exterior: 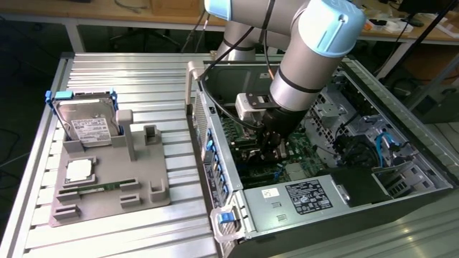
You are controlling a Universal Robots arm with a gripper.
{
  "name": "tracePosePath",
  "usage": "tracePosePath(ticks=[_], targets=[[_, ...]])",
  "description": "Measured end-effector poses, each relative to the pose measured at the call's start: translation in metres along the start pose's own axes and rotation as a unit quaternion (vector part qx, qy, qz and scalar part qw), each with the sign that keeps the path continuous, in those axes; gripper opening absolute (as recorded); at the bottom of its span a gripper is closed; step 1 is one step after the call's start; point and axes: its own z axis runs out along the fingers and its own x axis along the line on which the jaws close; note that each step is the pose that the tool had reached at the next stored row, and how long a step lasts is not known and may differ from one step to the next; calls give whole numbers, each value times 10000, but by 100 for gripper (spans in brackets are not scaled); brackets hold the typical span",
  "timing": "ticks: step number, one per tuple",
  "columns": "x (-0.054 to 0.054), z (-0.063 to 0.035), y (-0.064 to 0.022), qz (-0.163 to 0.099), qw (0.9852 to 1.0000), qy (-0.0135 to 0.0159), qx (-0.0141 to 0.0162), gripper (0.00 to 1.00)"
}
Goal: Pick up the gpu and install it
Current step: 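Insert the gpu into the slot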
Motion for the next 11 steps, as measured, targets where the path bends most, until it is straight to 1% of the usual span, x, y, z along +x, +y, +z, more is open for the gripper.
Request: tracePosePath(ticks=[11], targets=[[0, 0, 0, 0, 10000, 0, 0, 27]])
